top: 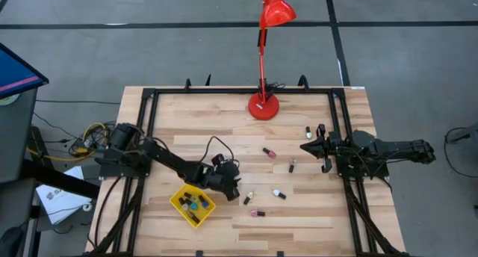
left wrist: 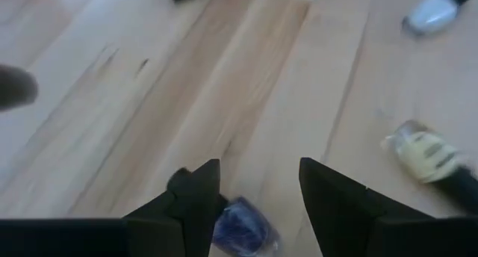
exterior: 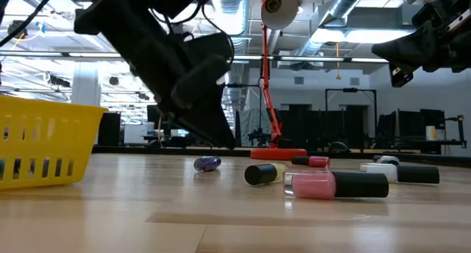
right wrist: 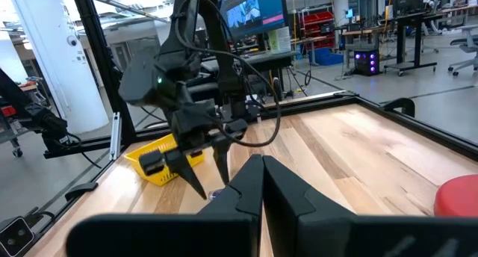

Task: Pick & Place Nail Polish
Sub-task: Put the violet nail polish bottle into the yellow basket

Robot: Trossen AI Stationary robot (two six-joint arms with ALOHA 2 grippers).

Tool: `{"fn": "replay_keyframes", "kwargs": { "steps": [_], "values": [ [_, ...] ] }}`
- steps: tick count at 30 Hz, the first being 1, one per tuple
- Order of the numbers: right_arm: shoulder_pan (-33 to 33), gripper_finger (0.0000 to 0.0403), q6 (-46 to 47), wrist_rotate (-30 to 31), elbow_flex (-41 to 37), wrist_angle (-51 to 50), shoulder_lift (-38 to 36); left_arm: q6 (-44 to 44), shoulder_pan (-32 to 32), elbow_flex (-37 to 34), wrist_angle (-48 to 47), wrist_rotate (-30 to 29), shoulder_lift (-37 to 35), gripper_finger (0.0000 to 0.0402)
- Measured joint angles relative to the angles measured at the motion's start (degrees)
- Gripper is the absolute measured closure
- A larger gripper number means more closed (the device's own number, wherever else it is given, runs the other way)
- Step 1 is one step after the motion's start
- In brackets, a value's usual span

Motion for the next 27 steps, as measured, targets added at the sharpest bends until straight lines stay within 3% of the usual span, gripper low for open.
{"fn": "replay_keyframes", "kwargs": {
  "steps": [9,16,23,27],
  "values": [
    [0.0,0.0403,0.01,0.0,0.02,0.0,-0.01,-1.17,0.99,-0.04,-11.25,-4.14,0.95,0.0222],
    [0.0,0.0403,-0.01,0.0,0.02,0.0,-0.01,-1.18,3.05,-0.07,-11.52,-4.06,0.97,0.0222],
    [0.0,0.0403,0.01,-0.01,0.02,0.0,-0.02,-1.29,5.84,-1.06,-10.65,4.27,0.52,0.0225],
    [0.0,0.0403,0.0,0.0,0.01,0.0,-0.01,2.16,5.84,-2.1,-10.12,5.58,0.56,0.0249]
  ]
}}
